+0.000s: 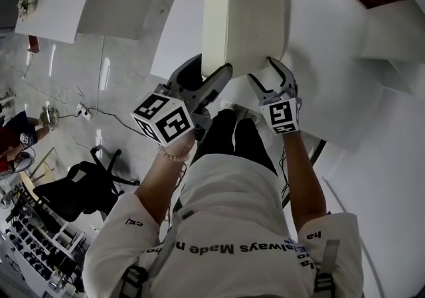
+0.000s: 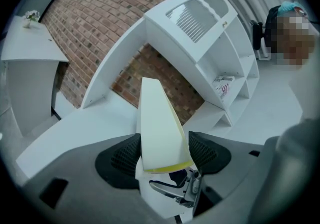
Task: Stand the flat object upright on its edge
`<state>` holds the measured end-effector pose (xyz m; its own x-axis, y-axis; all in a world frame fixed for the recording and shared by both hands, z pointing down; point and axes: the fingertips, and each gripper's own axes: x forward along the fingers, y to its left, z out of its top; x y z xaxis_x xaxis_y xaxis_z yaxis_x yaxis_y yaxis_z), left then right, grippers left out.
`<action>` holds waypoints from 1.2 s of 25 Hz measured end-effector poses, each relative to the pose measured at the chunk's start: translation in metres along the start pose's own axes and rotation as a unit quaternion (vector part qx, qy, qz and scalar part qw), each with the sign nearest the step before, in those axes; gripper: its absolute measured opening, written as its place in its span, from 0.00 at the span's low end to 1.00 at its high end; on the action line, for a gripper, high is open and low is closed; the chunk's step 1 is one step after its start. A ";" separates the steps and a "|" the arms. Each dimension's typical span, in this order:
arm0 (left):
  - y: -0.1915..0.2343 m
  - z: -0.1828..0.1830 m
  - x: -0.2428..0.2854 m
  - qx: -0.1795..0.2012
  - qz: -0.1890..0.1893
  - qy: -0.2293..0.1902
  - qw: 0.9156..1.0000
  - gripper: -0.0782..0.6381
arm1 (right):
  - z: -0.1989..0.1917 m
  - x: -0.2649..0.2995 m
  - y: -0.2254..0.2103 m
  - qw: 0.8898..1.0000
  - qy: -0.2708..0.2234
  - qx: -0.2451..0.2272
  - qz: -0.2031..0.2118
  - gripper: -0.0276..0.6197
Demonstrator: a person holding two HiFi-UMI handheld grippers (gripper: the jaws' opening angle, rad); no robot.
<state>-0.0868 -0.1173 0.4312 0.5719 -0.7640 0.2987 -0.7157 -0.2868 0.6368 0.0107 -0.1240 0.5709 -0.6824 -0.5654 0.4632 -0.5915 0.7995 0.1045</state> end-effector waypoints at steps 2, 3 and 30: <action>0.003 0.009 0.003 0.012 0.004 -0.002 1.000 0.52 | 0.004 0.008 0.000 1.000 -0.006 0.008 0.005 0.48; 0.004 0.014 0.005 0.016 0.007 -0.004 1.000 0.52 | 0.007 0.013 -0.001 1.000 -0.008 0.011 0.007 0.48; 0.036 0.132 0.070 0.180 0.069 -0.059 0.980 0.52 | 0.070 0.126 -0.019 0.987 -0.072 0.135 0.046 0.48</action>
<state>-0.1254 -0.2578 0.3812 0.4253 -0.8647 0.2671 -0.8898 -0.3455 0.2983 -0.0942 -0.2251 0.5657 -0.7814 -0.5307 0.3283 -0.6033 0.7769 -0.1800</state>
